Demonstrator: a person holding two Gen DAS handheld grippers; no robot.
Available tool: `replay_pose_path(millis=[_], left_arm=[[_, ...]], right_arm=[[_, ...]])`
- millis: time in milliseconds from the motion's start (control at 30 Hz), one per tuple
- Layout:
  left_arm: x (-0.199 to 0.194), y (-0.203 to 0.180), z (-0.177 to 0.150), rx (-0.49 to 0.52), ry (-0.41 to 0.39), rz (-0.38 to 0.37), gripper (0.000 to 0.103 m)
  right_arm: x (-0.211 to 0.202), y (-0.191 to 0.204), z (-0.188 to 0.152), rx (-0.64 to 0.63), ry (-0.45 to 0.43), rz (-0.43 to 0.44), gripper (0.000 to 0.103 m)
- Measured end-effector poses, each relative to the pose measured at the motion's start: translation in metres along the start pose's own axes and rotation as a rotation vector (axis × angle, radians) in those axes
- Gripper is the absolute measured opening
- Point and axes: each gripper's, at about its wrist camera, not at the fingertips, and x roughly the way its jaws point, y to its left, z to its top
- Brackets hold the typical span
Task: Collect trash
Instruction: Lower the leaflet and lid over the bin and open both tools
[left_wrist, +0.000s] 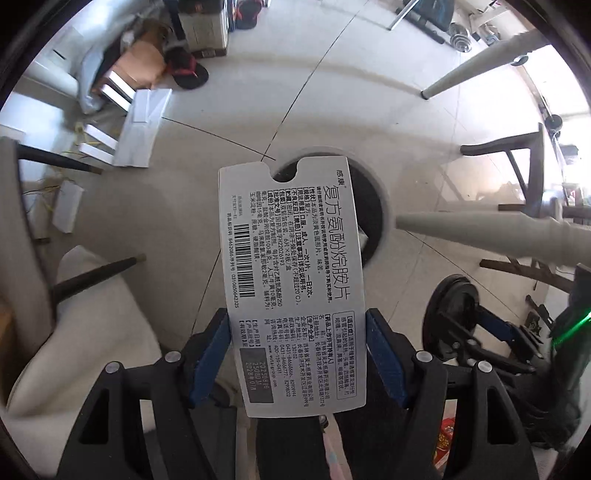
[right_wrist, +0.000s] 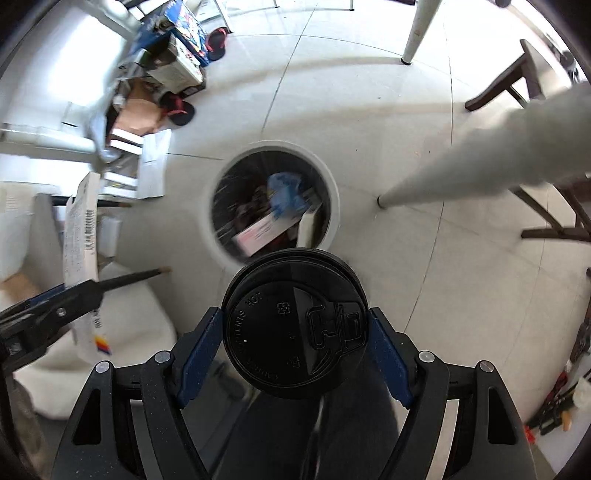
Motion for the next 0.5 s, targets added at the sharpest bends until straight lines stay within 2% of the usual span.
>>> replay_pose_path(millis=[233, 500], left_arm=[[0.062, 0.005, 0.039, 0.018, 0.045, -0.052, 0.07], [0.08, -0.006, 0.053, 0.042, 0.088, -0.077, 0.073]], right_arm=[[0.099, -0.005, 0.04, -0.057, 0.017, -0.019, 0.079], [0.138, -0.004, 0.06, -0.052, 0.015, -0.001, 0.08]])
